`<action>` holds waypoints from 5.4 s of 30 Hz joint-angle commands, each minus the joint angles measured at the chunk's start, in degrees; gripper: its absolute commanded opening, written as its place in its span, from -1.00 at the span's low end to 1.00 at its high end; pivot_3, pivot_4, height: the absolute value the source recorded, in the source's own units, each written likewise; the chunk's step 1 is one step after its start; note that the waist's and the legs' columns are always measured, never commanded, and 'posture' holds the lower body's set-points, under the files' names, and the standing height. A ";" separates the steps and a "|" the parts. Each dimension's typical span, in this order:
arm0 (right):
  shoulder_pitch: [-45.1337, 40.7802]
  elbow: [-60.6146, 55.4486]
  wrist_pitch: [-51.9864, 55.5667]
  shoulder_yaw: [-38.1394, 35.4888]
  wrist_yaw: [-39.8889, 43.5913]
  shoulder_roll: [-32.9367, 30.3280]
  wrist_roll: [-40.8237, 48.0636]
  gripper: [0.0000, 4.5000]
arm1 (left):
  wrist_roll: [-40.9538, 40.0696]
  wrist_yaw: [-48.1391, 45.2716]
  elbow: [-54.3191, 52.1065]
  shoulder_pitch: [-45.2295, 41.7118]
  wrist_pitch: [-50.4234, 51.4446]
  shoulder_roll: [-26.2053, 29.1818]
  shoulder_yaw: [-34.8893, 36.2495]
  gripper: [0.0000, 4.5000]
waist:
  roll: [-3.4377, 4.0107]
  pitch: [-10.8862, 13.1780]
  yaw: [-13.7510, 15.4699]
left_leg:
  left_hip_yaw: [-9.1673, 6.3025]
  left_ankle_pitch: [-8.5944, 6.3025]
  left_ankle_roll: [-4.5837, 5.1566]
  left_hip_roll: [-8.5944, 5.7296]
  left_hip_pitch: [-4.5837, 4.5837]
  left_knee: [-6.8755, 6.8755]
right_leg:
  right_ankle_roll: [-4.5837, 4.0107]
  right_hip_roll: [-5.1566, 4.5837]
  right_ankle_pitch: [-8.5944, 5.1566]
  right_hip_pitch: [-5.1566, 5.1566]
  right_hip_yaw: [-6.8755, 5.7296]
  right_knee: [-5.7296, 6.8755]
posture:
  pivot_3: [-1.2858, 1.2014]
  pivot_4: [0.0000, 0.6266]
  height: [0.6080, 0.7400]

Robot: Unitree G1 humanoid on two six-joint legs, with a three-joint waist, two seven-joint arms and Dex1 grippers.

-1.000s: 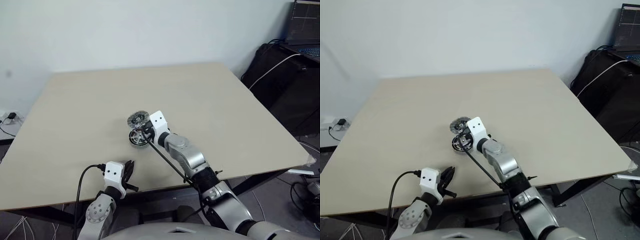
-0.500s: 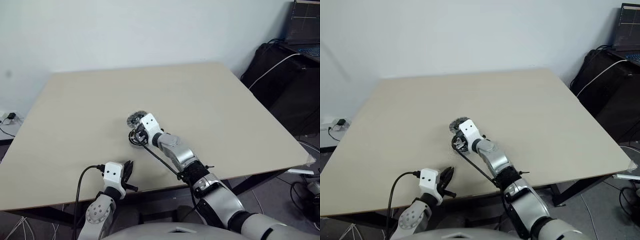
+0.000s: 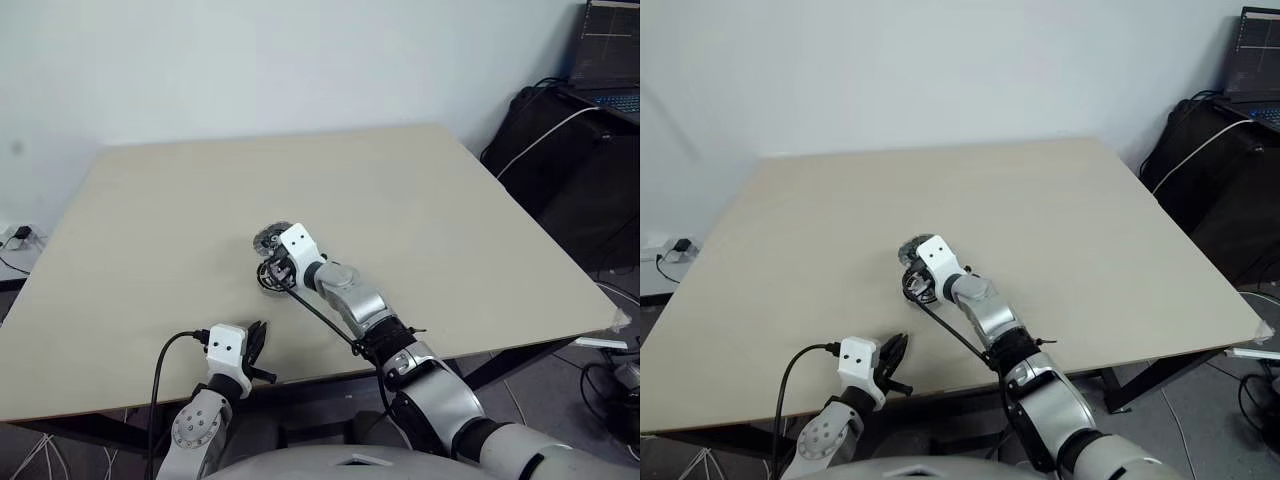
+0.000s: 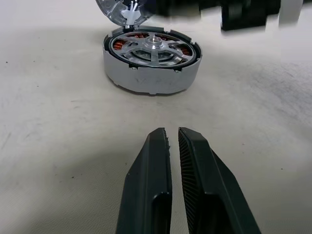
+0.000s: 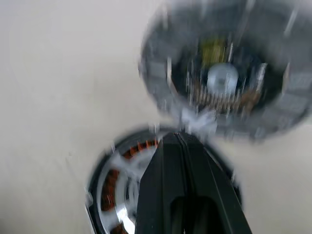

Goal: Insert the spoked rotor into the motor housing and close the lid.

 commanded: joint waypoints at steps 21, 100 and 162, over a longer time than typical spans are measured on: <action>-0.25 -7.18 4.91 2.97 9.43 -3.75 -2.85 -0.99 | -0.37 -0.23 1.55 -0.84 -3.22 -0.35 0.56 -0.81 | -0.01 -0.21 0.04 | 0.01 0.02 -0.01 -0.03 0.10 0.05 | -0.07 -0.03 -0.04 0.06 0.02 0.13 | 0.03 -1.00 1.00; 17.21 -59.65 52.07 3.16 28.01 -25.53 -4.84 -0.96 | -0.81 0.08 3.05 -1.06 -3.76 -2.82 -1.89 -0.81 | -0.80 0.39 1.99 | -0.15 0.26 0.05 0.05 0.06 0.26 | -0.06 0.06 -0.55 -0.08 -0.16 0.60 | 0.03 -1.00 1.00; 1.91 -30.38 -18.64 23.73 45.64 -43.50 -24.16 0.12 | -0.42 0.50 2.13 -0.03 -3.44 -3.17 -1.53 -0.81 | -1.01 0.57 3.12 | -0.12 0.26 0.14 0.07 0.07 0.26 | -0.22 0.13 -0.22 0.14 -0.18 0.17 | 0.03 -1.00 1.00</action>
